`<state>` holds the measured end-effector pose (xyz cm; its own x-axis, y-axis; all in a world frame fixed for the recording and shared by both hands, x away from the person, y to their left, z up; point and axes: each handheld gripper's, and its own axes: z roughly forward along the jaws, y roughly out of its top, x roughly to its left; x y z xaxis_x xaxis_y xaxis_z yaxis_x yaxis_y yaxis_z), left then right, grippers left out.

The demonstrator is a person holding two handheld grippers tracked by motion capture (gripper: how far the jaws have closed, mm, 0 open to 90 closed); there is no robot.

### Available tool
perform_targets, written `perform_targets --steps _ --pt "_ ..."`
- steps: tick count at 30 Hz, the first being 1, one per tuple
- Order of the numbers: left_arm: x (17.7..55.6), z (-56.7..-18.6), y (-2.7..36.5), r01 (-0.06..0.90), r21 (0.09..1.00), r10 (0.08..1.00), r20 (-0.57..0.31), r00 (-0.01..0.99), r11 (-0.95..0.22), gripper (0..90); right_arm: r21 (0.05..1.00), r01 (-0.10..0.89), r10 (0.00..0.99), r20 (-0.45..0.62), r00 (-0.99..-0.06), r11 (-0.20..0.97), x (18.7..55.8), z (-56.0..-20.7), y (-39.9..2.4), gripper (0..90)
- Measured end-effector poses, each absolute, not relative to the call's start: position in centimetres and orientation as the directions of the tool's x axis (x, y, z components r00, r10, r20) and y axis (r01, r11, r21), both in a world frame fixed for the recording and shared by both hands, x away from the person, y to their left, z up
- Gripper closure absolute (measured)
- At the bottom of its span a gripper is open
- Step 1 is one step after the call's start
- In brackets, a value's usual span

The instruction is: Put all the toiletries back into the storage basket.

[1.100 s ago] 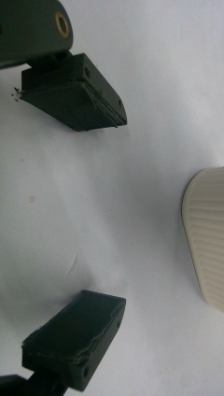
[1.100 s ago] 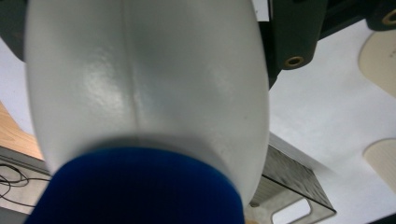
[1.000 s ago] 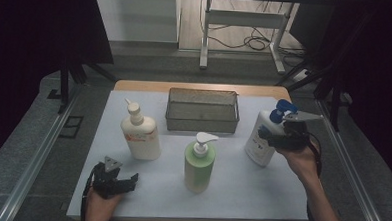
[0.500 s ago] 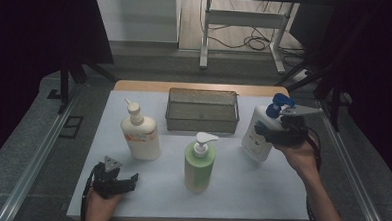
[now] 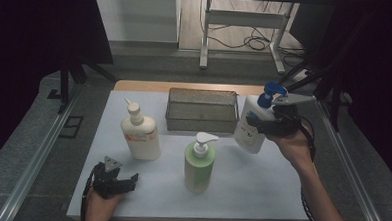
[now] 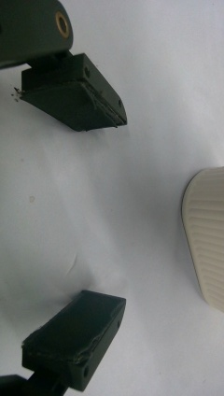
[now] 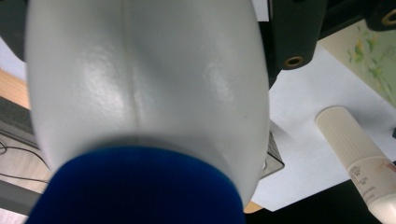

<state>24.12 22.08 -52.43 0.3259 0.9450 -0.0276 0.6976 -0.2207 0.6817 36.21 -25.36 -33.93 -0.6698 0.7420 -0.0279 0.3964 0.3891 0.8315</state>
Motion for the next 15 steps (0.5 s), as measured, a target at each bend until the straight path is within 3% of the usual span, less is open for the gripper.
perform_targets --steps 15 --pt "24.1 -52.4 22.1 0.698 0.681 0.945 -0.027 0.326 -0.221 11.9 0.838 0.38 0.733 -0.034 -0.679 0.391 38.0 -32.3 -22.4 38.3"
